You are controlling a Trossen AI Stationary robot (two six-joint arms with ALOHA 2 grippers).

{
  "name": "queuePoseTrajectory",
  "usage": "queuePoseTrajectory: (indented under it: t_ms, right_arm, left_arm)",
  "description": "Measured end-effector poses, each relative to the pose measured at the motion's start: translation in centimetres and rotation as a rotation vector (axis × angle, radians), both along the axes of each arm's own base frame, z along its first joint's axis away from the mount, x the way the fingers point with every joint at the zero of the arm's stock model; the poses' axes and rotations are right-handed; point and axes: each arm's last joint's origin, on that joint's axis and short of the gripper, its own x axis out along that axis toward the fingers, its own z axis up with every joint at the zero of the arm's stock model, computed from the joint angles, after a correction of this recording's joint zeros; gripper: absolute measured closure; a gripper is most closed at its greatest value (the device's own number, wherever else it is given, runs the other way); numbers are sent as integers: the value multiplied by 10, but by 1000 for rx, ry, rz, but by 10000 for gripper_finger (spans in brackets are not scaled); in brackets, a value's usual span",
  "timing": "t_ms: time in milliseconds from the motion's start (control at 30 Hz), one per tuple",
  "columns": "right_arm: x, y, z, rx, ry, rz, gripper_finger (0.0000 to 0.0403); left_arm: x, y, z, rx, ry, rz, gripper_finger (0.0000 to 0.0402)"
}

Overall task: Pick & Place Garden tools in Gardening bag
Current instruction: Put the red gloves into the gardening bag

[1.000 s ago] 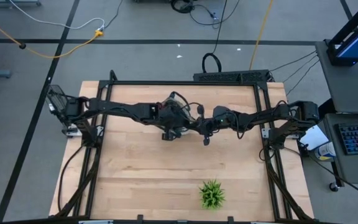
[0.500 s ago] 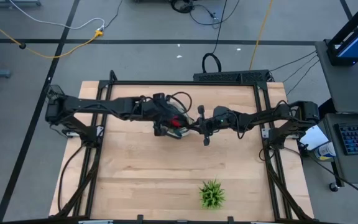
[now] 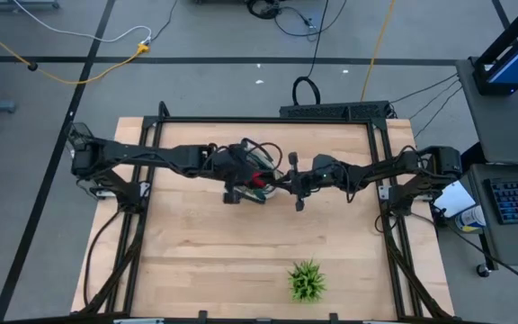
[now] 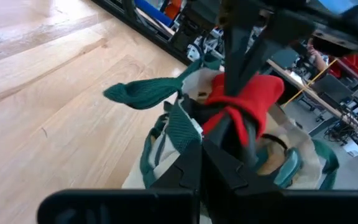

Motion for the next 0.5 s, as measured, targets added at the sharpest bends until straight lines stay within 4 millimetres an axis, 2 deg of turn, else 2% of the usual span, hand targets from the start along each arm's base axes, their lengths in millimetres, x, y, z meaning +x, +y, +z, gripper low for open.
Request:
queuePoseTrajectory:
  t_ms: [200, 433, 500]
  right_arm:
    - [0, 1, 0, 3, -4, 5, 403]
    - [1, 11, 0, -1, -1, 33, 403]
    - [2, 12, 0, -2, 0, 35, 403]
  left_arm:
    - [19, 6, -12, 15, -74, -38, 385]
    - [27, 23, -52, -15, 85, 9, 397]
    - [28, 25, -55, -17, 95, 16, 398]
